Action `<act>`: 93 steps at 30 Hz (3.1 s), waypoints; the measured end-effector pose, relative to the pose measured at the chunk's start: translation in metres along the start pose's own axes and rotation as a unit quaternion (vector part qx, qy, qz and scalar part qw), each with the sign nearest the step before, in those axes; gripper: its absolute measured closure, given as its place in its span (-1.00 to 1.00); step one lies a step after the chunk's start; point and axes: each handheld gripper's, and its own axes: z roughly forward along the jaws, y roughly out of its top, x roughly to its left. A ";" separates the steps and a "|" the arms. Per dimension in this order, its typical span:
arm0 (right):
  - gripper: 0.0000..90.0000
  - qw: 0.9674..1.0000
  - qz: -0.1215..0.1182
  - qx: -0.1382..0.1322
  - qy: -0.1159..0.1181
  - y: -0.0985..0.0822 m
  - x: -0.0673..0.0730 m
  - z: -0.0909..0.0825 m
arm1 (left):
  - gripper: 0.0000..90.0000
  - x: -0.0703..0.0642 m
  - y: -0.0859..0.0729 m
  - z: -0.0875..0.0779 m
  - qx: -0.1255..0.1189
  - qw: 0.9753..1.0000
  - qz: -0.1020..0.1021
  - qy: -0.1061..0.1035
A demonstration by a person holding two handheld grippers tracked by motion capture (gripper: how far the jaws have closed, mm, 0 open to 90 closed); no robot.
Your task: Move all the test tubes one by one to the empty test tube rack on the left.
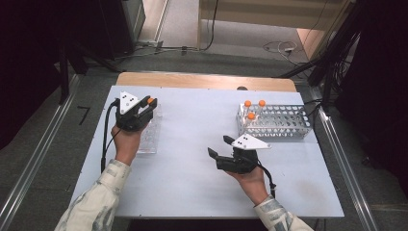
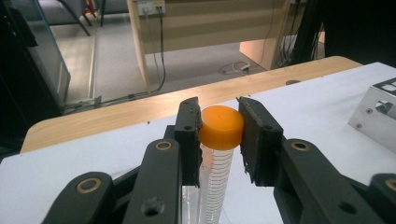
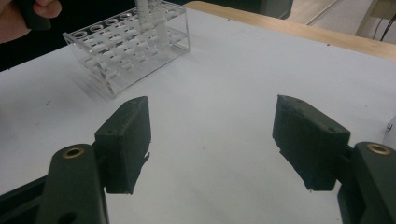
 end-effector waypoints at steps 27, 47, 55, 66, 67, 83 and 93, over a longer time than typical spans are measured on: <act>-0.41 1.000 0.001 0.001 -0.004 -0.001 -0.002 0.000 | -0.10 -0.007 -0.011 -0.013 0.006 0.998 -0.059 -0.019; -0.40 0.999 0.017 -0.004 -0.029 -0.004 -0.018 -0.011 | -0.53 -0.039 -0.032 -0.047 0.003 0.997 -0.064 -0.052; -0.40 0.998 0.030 -0.012 -0.057 -0.006 -0.036 -0.021 | -0.62 -0.046 -0.041 -0.049 0.011 0.997 -0.052 -0.054; -0.38 0.993 0.044 -0.021 -0.105 -0.008 -0.060 -0.028 | -0.63 -0.056 -0.041 -0.052 0.006 0.997 -0.038 -0.062; -0.38 0.993 0.046 -0.023 -0.110 -0.008 -0.062 -0.028 | -0.63 -0.056 -0.041 -0.052 0.005 0.997 -0.037 -0.063; -0.11 0.985 0.064 -0.021 -0.157 -0.008 -0.092 -0.010 | -0.64 -0.061 -0.044 -0.050 0.011 0.997 -0.028 -0.066; 0.18 0.984 0.062 -0.030 -0.167 -0.008 -0.099 -0.001 | -0.64 -0.062 -0.044 -0.050 0.009 0.997 -0.028 -0.067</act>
